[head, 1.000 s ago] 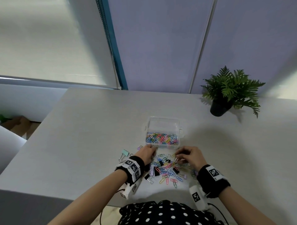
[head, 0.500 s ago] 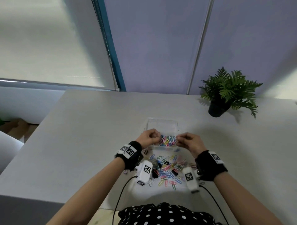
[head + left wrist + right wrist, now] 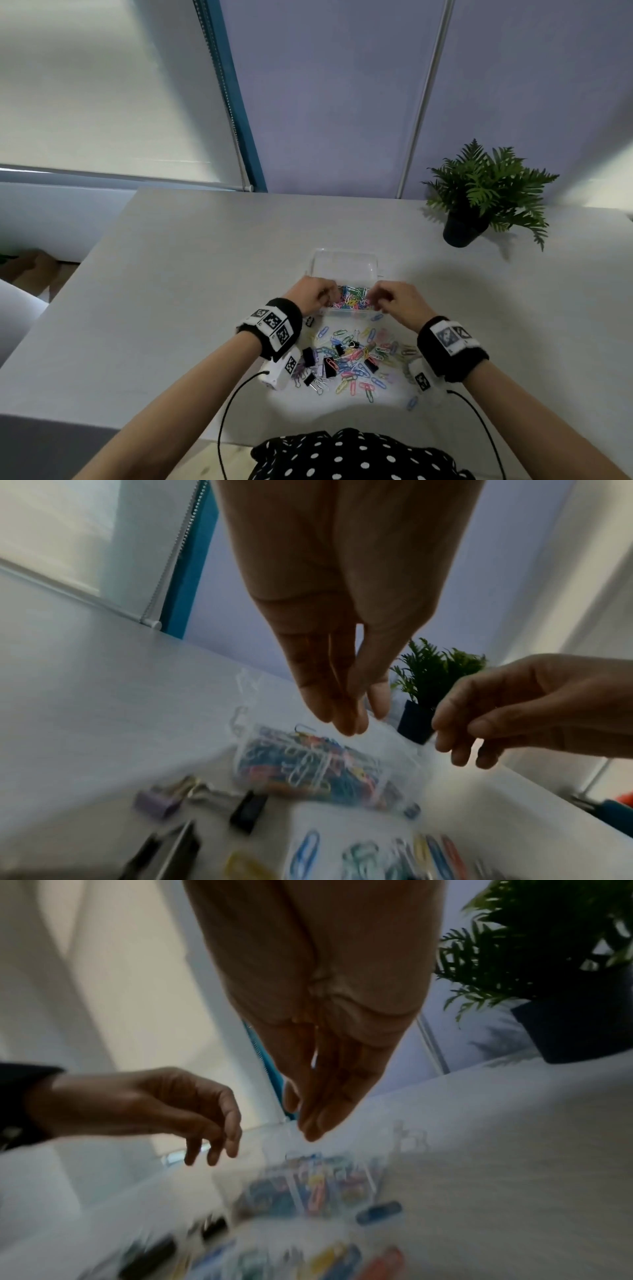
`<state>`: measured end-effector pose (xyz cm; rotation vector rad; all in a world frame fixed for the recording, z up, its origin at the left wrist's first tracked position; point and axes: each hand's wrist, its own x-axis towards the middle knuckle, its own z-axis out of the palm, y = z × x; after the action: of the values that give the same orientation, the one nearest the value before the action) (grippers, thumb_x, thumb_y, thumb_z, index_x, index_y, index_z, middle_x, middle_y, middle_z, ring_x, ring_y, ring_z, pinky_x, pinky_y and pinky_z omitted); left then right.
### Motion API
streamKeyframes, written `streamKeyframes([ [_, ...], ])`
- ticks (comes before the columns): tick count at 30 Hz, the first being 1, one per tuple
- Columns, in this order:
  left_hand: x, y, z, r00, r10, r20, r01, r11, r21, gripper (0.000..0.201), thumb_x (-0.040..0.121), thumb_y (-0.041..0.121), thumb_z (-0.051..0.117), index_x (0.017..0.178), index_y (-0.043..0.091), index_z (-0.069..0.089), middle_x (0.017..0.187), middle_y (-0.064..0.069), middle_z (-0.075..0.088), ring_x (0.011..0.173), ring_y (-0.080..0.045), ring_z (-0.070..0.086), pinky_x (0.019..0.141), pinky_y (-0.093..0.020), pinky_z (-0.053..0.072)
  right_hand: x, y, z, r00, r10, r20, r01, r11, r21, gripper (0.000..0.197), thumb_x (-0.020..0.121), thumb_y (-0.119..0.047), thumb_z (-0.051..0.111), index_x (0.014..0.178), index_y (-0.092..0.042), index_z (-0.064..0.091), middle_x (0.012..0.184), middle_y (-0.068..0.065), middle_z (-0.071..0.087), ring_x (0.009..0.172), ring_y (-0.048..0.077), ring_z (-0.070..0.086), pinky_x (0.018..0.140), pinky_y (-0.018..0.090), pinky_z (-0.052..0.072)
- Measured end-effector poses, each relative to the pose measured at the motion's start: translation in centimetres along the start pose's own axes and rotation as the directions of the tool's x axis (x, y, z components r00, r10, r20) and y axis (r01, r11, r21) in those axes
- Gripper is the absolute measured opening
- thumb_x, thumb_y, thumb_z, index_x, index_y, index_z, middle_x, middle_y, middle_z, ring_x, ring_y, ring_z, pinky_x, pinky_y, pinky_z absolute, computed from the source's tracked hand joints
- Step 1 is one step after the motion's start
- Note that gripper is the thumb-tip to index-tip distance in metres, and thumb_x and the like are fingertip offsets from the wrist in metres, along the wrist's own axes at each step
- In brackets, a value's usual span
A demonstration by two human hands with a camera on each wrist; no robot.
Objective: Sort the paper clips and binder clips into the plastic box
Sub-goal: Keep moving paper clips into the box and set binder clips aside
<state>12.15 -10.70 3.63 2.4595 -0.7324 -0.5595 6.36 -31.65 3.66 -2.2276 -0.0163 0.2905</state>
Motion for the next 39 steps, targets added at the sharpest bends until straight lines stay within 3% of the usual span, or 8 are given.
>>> streamKeyframes([
  [7,-3.9,0.8,6.3,0.944,0.082,0.320,-0.142,0.975,0.169,0.019,0.087,0.007,0.054,0.101,0.010,0.067,0.107,-0.007,0.067,0.097,-0.021,0.062,0.093,-0.036,0.050,-4.2,0.9,5.1,0.893,-0.155,0.423,0.342,0.845,-0.412,0.019,0.083,-0.017,0.061,0.100,-0.009,0.058,0.104,0.007,0.058,0.091,0.015,0.050,0.071,0.027,0.039],
  [10,-5.1,1.7,7.7,0.958,0.055,0.281,-0.132,0.956,0.262,0.018,0.084,0.012,0.061,0.101,0.005,0.062,0.111,-0.009,0.057,0.101,-0.025,0.058,0.088,-0.041,0.051,-5.0,1.9,6.5,0.884,-0.092,0.458,0.372,0.732,-0.571,0.053,0.072,-0.034,0.070,0.113,-0.008,0.049,0.113,0.006,0.047,0.103,0.020,0.043,0.076,0.034,0.041],
  [13,-5.7,1.7,8.8,0.972,0.033,0.232,-0.130,0.901,0.415,0.053,0.075,0.037,0.069,0.113,0.006,0.050,0.120,-0.011,0.050,0.112,-0.026,0.047,0.098,-0.039,0.042,-5.1,2.5,7.1,0.910,-0.097,0.403,0.344,0.721,-0.601,0.062,0.066,-0.034,0.074,0.115,-0.009,0.046,0.113,0.006,0.047,0.105,0.021,0.043,0.080,0.035,0.044],
  [18,-5.4,1.9,10.2,0.991,0.039,0.130,-0.100,0.856,0.507,0.060,0.075,0.038,0.066,0.122,0.006,0.047,0.126,-0.013,0.046,0.121,-0.028,0.039,0.106,-0.041,0.034,-4.7,3.4,7.1,0.929,-0.148,0.339,0.343,0.689,-0.638,0.055,0.025,-0.037,0.089,0.064,-0.023,0.053,0.067,-0.009,0.056,0.062,0.009,0.055,0.044,0.016,0.038],
  [22,-5.1,1.7,10.2,0.993,0.045,0.105,-0.091,0.868,0.487,0.038,0.078,0.031,0.064,0.107,0.007,0.059,0.121,-0.011,0.048,0.119,-0.028,0.039,0.102,-0.041,0.036,-4.0,4.6,7.2,0.917,-0.238,0.320,0.395,0.653,-0.647,0.049,0.027,-0.043,0.087,0.057,-0.025,0.051,0.063,-0.012,0.053,0.071,0.006,0.034,0.051,0.016,0.032],
  [28,-5.3,1.1,9.7,0.997,0.058,0.053,-0.074,0.919,0.388,0.026,0.081,0.029,0.063,0.101,0.013,0.063,0.116,-0.007,0.052,0.116,-0.024,0.042,0.099,-0.036,0.037,-3.8,4.8,6.3,0.958,-0.202,0.204,0.271,0.872,-0.408,0.016,0.069,-0.019,0.074,0.077,-0.012,0.062,0.083,-0.002,0.055,0.089,0.014,0.042,0.072,0.023,0.035],
  [32,-5.4,0.6,7.9,0.999,0.040,0.011,-0.041,0.986,0.160,0.020,0.082,0.030,0.064,0.093,0.013,0.061,0.105,-0.004,0.060,0.102,-0.019,0.052,0.090,-0.032,0.043,-4.2,4.8,5.4,0.988,-0.105,0.114,0.119,0.985,-0.122,0.021,0.073,-0.014,0.073,0.068,-0.023,0.055,0.071,-0.016,0.052,0.073,0.005,0.046,0.067,0.016,0.035],
  [39,-4.1,1.0,4.6,0.991,-0.125,-0.056,0.108,0.964,-0.242,0.011,0.088,0.013,0.058,0.096,0.006,0.058,0.091,-0.010,0.068,0.078,-0.015,0.063,0.077,-0.020,0.053,-3.5,3.2,3.3,0.995,0.089,-0.041,-0.068,0.930,0.362,0.005,0.078,0.000,0.066,0.075,-0.003,0.062,0.071,0.009,0.068,0.059,0.010,0.062,0.058,0.020,0.048],
])
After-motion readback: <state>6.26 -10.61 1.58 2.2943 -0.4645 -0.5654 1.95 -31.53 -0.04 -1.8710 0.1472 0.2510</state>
